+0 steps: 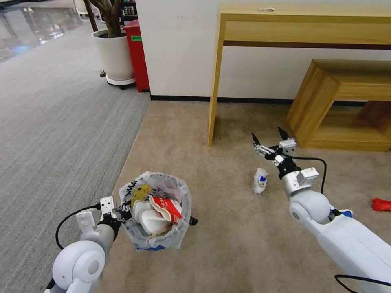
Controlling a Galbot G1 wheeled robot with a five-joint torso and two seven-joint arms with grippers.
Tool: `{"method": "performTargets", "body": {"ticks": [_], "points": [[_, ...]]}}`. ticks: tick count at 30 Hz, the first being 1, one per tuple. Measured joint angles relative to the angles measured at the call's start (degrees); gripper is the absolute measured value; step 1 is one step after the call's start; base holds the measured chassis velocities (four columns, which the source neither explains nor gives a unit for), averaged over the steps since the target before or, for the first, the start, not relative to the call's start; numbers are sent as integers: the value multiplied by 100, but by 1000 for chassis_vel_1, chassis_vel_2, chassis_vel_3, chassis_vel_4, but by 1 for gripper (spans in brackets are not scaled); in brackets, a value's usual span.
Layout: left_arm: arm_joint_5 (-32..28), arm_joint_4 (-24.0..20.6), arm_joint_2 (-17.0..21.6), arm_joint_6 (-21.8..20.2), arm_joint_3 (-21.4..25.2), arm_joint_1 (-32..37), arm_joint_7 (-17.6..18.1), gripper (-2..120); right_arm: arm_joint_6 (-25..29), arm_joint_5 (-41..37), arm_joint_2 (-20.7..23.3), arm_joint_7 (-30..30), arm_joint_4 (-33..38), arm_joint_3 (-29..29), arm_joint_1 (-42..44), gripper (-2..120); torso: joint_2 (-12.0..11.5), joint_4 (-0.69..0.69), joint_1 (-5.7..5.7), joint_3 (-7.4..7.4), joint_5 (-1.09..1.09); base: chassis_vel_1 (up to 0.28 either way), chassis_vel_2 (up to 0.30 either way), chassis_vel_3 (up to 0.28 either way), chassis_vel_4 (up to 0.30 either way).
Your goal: Pick up the trash bin and place the garbage on the floor into it.
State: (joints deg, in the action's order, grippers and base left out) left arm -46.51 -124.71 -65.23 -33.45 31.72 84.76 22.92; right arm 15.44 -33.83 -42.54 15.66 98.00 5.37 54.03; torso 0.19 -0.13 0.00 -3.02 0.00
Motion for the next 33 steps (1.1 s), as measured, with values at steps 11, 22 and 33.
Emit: {"method": "performTargets", "body": {"ticks": [11, 22, 33], "points": [[-3, 68, 24, 139, 16, 8, -95, 0, 224, 273, -15, 44, -430, 650, 615, 100, 0, -1, 0, 0, 0, 0, 0, 0, 0], [-97, 208, 75, 181, 13, -78, -98, 0, 354, 345, -107, -55, -546, 868, 852, 100, 0, 0, 0, 0, 0, 0, 0, 0, 0], [-175, 208, 132, 181, 59, -68, -129, 0, 319, 408, -198, -58, -487, 899, 863, 99, 0, 1, 0, 0, 0, -6, -3, -4, -4]]}}
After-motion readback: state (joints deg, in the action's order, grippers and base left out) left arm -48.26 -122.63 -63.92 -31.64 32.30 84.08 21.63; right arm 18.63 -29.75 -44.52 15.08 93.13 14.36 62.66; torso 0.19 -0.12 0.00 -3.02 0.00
